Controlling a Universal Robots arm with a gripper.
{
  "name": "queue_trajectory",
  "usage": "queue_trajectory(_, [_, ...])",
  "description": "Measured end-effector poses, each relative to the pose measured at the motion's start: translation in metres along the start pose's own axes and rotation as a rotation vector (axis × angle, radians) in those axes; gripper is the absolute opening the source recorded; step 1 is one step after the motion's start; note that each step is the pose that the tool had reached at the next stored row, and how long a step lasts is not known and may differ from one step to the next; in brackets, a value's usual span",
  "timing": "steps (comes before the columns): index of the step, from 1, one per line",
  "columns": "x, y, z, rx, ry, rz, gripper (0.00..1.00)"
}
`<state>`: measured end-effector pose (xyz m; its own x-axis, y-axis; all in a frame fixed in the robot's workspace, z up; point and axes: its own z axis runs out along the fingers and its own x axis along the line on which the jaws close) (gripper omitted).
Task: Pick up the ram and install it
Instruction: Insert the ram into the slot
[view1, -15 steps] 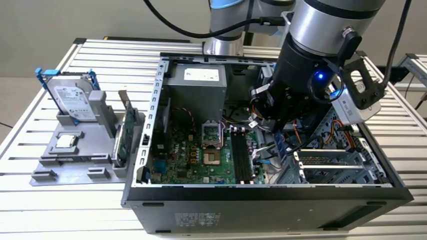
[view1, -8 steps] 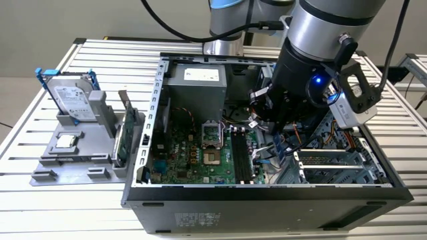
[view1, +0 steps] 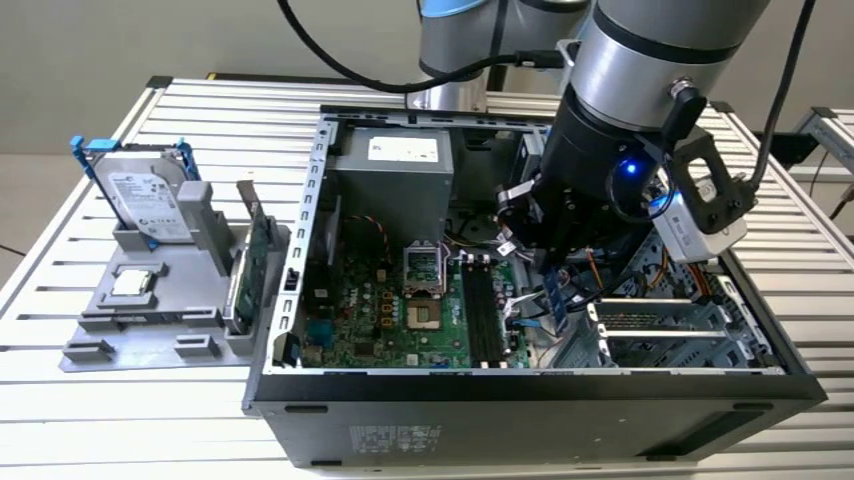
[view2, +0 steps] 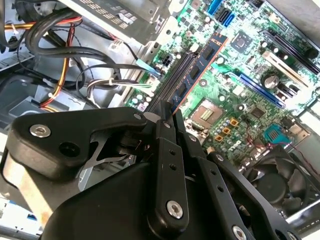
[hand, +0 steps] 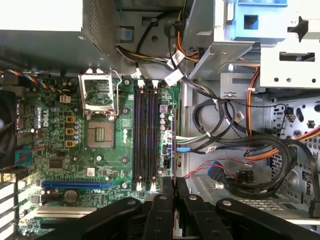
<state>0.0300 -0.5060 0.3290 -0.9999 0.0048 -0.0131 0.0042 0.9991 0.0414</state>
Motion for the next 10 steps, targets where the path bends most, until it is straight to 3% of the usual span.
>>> queue_trajectory(10, [0.0003,-0.0001,0.0043,-0.0001,0.0000,0.000,0.00])
